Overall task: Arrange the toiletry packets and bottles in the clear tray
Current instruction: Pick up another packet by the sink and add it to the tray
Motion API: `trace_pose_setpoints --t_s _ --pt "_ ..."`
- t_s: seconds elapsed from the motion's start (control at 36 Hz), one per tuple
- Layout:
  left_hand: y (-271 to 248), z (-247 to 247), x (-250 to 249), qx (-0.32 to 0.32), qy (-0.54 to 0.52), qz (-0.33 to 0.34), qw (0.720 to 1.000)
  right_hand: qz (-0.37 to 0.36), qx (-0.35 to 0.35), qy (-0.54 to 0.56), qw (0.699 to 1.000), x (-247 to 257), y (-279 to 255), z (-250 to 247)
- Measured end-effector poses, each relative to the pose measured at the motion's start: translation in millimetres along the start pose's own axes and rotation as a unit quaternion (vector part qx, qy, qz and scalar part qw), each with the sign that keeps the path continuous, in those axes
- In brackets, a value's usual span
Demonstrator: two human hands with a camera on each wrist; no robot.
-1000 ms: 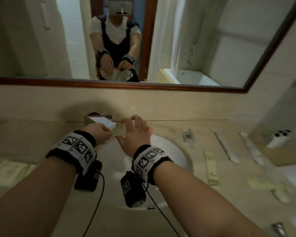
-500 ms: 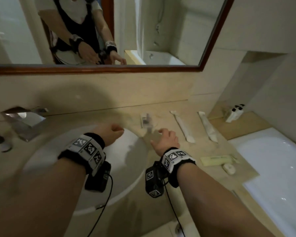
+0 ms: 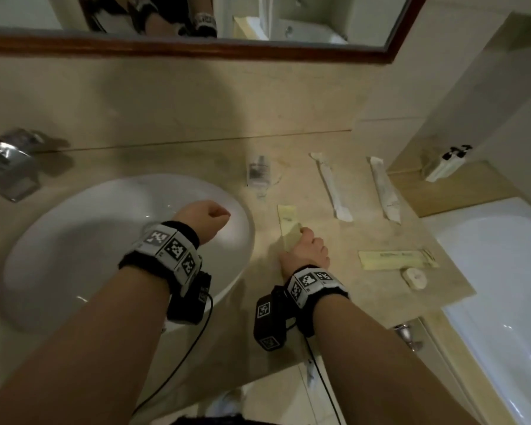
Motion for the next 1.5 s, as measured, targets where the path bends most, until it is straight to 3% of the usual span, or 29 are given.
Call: trace_pose_setpoints --t_s 0.22,0.36,0.47,0.58,0.72,0.92,1.03,1.22,1.5 --pt "-6 1 10 -0.009 -0.020 -0.020 1.000 0.018 0.038 0.007 0.999 -4 4 -8" --pt "-9 -3 19 -0.021 -0.062 -0.043 0.997 -0.050 0.062 0.096 0.992 6 2 -25" --pt "-14 -8 26 -0.039 -0.155 -0.080 0.984 -0.102 0.065 0.198 0.973 30 -12 -36" --pt "-19 -17 35 -0.063 -0.264 -0.109 0.956 -0.142 0.103 0.276 0.945 58 -32 -42" --pt "-31 -39 55 -0.082 -0.380 -0.142 0.910 -0.251 0.143 0.244 0.926 94 -62 -45" --pt "-57 -83 110 -0.168 -0.393 -0.146 0.892 -0.342 0.166 0.188 0.905 145 -107 -28" --pt "-76 -109 151 -0.221 -0.439 -0.171 0.854 -0.373 0.185 0.198 0.887 177 -139 -15" --pt "-123 -167 228 -0.302 -0.483 -0.217 0.793 -0.508 0.189 0.074 0.837 237 -212 12" --pt "-183 -241 338 -0.391 -0.498 -0.265 0.727 -0.579 0.188 0.066 0.791 322 -322 65"
Point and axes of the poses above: each hand's wrist, its own y-axis towards the middle knuckle, its own z-axis out of the palm, x = y × z, the point moved 3 cm from there along y, towards the middle knuckle, and after that the axes turned 10 degrees about -x, right-handed, at the moved point
